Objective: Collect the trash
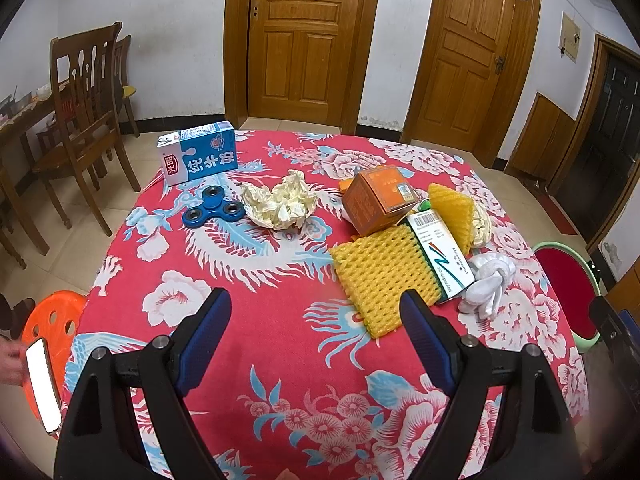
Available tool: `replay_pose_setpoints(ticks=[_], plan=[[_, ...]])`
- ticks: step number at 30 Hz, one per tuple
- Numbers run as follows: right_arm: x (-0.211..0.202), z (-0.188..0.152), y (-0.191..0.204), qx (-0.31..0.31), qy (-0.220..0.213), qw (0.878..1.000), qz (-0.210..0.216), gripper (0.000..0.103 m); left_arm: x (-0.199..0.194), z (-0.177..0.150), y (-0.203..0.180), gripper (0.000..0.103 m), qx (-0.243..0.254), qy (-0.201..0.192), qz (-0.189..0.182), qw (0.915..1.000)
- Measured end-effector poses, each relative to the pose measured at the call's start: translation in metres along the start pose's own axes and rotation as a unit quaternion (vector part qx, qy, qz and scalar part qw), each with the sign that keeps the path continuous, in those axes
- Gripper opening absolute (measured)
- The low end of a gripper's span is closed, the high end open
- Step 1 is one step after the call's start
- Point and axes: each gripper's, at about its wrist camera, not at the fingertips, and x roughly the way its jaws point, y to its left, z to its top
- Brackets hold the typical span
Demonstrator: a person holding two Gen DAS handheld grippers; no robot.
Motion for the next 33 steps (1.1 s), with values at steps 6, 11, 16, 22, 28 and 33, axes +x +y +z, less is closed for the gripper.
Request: replay_pose_setpoints(ticks=[6, 11, 16, 22, 28, 33], plan=[[0.0, 0.0, 0.0, 0.0, 0.0, 1.0, 0.0, 0.103, 0.0, 0.0, 0.0, 0.086, 0.0, 0.0, 0.0, 1.0], [0.001, -0.001, 0.0, 0.0, 0.0, 1.0, 0.0, 0.103, 0.0, 0.0, 0.0, 0.086, 0.0, 0.0, 0.0, 1.0], [-0.003, 0.002, 0.002, 0.001, 0.002, 1.0, -0.001, 0.103, 0.0, 0.0, -0.001, 0.086, 0.0, 0.0, 0.0, 1.0], [-0.002, 0.004, 0.001, 0.003, 0.007, 1.0, -0.001, 0.103, 0.005, 0.003, -0.003, 0.086, 0.003, 0.005, 0.001, 1.0], [0.013, 0.005, -0.002, 0.008, 0.02, 1.0, 0.003, 0.103, 0.016, 0.011, 0.002, 0.086, 0.01, 0.01, 0.001, 0.9999], [0.021, 0.008, -0.002, 0.01, 0.022, 1.0, 0.012, 0.103, 0.026, 0.02, 0.003, 0.086, 0.017, 0.015, 0.001, 0.9997]])
